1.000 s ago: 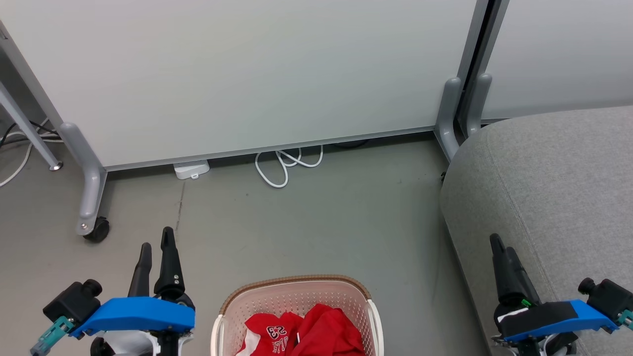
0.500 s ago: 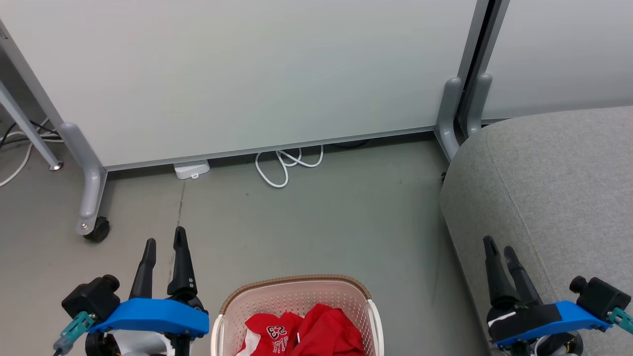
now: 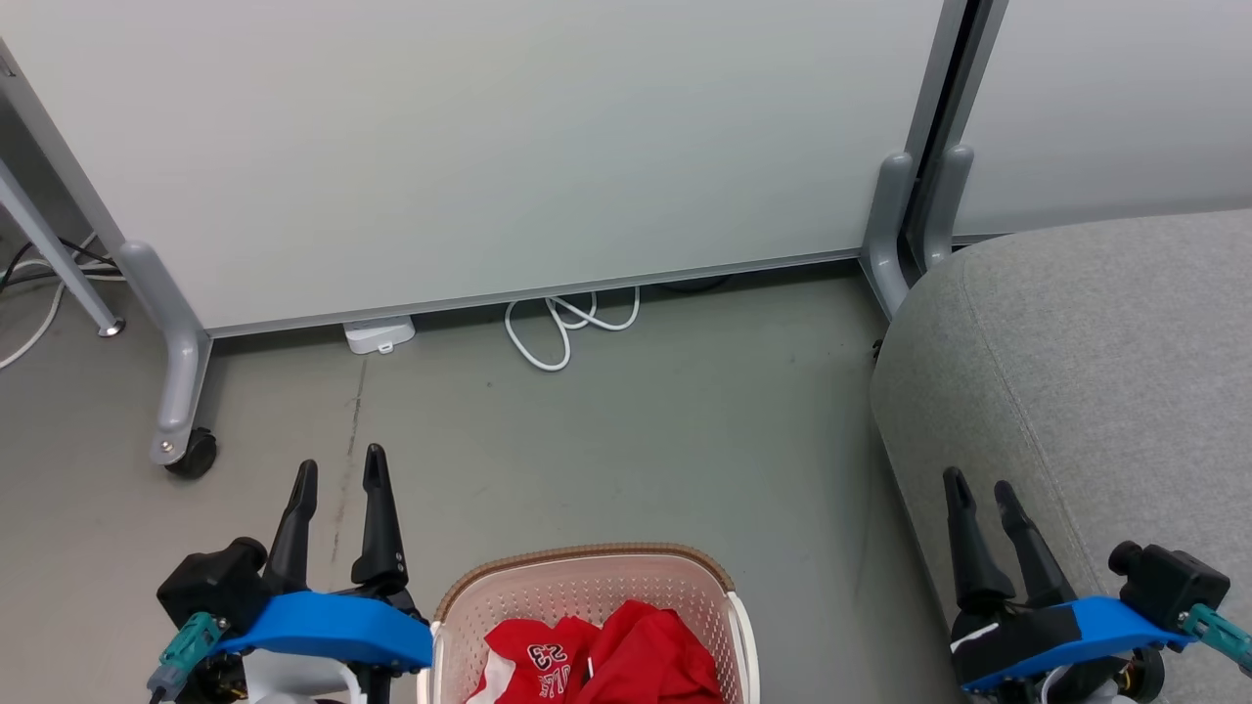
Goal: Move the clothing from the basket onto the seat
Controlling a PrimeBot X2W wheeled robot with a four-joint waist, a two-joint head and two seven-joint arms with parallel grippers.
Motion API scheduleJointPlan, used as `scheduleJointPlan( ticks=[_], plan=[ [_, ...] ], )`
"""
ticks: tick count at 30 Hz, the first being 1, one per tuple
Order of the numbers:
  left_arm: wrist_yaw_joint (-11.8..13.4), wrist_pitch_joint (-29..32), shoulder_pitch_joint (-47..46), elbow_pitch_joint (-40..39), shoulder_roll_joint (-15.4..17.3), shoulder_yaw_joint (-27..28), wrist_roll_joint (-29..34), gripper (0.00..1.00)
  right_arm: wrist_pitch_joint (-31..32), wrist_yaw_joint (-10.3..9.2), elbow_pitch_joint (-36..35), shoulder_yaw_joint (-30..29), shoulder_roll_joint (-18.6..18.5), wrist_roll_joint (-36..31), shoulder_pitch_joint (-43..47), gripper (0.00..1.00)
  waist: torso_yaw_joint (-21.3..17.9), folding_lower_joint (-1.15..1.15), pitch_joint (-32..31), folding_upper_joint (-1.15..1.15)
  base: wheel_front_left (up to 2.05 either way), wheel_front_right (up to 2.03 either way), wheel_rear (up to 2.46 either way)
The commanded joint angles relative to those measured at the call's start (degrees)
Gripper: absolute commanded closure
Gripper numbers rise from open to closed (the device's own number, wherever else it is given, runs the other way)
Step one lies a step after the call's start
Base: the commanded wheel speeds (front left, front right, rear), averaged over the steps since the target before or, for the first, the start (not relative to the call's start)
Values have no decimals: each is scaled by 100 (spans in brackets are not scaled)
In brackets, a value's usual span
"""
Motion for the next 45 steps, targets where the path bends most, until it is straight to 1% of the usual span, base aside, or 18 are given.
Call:
scheduleJointPlan(
  ticks=[1, 25, 34, 42, 45],
  plan=[
    [17, -71, -122, -59, 27, -30, 217, 0, -78, 11, -13, 25, -45, -197, -110, 0, 2, 0, 2, 0, 0, 0, 0],
    [20, -367, -89, -3, 32, -184, 1422, 0, -375, 14, 92, 159, -54, -1326, -103, 0, 11, 0, 7, 0, 0, 0, 0],
    [-36, -467, -87, 63, 29, -232, 1793, 0, -473, 14, 135, 208, -58, -1707, -125, 0, 14, -1, 15, 0, 0, 0, 0],
    [-179, -542, -86, 197, 16, -218, 1969, 0, -561, 16, 149, 248, -60, -2021, -95, 0, 7, -1, 11, 0, 0, 0, 0],
    [-239, -578, -86, 294, 11, -195, 1946, 0, -585, 15, 155, 256, -61, -2121, -86, 0, 7, -1, 13, 0, 0, 0, 0]
  ],
)
